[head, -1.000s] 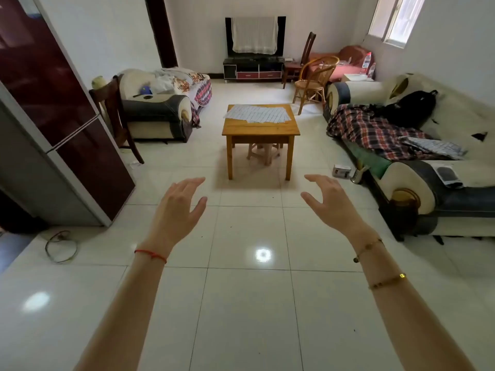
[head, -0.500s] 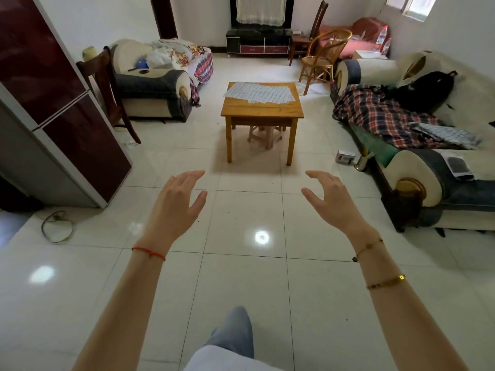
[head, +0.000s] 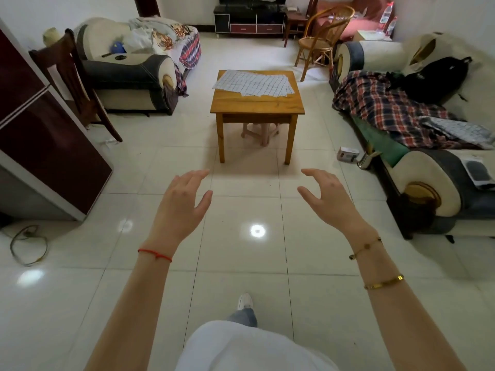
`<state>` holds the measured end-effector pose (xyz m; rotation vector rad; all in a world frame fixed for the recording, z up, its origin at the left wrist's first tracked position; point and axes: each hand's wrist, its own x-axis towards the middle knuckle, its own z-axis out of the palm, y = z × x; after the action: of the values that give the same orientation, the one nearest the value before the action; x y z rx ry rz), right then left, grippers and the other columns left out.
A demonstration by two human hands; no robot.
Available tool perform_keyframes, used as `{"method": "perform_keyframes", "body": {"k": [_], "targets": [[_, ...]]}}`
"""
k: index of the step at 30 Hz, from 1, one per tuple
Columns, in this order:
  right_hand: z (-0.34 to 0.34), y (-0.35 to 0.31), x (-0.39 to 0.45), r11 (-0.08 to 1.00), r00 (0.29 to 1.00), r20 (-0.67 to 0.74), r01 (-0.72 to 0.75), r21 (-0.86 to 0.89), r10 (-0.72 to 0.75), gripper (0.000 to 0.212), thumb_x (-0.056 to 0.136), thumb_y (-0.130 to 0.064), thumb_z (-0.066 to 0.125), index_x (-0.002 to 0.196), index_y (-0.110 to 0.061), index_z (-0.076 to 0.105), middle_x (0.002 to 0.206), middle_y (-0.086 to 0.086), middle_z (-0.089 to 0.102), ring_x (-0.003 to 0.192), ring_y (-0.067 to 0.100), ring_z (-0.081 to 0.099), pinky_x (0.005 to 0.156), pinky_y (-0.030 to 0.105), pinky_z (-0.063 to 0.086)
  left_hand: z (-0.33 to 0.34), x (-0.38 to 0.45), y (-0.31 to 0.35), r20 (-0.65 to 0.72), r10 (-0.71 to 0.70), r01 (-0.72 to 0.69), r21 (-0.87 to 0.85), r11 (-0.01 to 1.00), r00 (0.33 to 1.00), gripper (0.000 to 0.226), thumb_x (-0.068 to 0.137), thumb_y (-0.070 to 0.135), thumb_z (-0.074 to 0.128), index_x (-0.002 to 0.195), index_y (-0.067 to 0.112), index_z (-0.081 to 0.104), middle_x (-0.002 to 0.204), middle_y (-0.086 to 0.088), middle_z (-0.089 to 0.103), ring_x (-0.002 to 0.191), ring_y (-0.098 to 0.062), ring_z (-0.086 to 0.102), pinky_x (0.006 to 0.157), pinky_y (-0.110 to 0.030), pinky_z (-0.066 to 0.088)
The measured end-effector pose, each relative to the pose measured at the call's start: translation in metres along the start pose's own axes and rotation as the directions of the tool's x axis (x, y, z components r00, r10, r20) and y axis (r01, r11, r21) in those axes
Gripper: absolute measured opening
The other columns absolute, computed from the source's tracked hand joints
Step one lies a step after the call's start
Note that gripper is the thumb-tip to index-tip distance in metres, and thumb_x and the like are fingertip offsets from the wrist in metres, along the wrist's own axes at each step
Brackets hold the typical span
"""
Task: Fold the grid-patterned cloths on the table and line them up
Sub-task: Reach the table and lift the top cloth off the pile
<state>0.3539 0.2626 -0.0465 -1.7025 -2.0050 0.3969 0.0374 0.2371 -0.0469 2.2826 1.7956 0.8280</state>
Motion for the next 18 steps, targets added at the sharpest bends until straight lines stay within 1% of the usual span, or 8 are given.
{"method": "perform_keyframes", "body": {"k": [4,9,14,18], "targets": [[0.008,0.008,0.075,1.000,1.000,0.002,-0.002,0.000,0.002,0.048,0.093,-0.039,0.051,0.137,-0.022,0.043,0.137,-0.004,0.049,0.130,0.014,0.038,0.109,0.036,0.031,0.013,0.073,-0.025,0.004,0.021,-0.021,0.009,1.000,1.000,0.046,0.096,0.025,0.052,0.140,0.012,0.045,0.135,-0.003,0.055,0.127,-0.019,0.047,0.110,-0.047,0.036],[0.017,0.022,0.145,0.999,0.999,0.000,-0.041,0.020,0.041,0.047,0.094,-0.039,0.051,0.137,-0.023,0.042,0.137,-0.005,0.048,0.131,0.013,0.037,0.111,0.037,0.032,0.032,0.155,-0.046,0.037,0.044,-0.044,0.005,0.999,0.998,0.046,0.096,0.025,0.052,0.140,0.013,0.045,0.137,-0.002,0.053,0.129,-0.018,0.046,0.112,-0.045,0.034],[0.030,0.043,0.207,0.996,0.996,0.001,-0.087,0.029,0.087,0.048,0.093,-0.040,0.051,0.137,-0.024,0.042,0.137,-0.004,0.048,0.130,0.012,0.038,0.108,0.033,0.031,0.055,0.222,-0.063,0.085,0.024,-0.025,0.007,1.000,0.996,0.047,0.097,0.027,0.052,0.141,0.016,0.044,0.139,-0.001,0.052,0.131,-0.016,0.044,0.116,-0.042,0.029],[0.047,0.064,0.258,0.992,0.993,0.003,-0.122,0.039,0.122,0.047,0.093,-0.040,0.051,0.137,-0.025,0.042,0.137,-0.005,0.048,0.129,0.012,0.039,0.105,0.027,0.028,0.082,0.275,-0.078,0.101,-0.005,0.004,0.007,1.000,0.995,0.046,0.097,0.028,0.052,0.142,0.018,0.043,0.139,0.000,0.051,0.131,-0.015,0.043,0.114,-0.042,0.032]]}}
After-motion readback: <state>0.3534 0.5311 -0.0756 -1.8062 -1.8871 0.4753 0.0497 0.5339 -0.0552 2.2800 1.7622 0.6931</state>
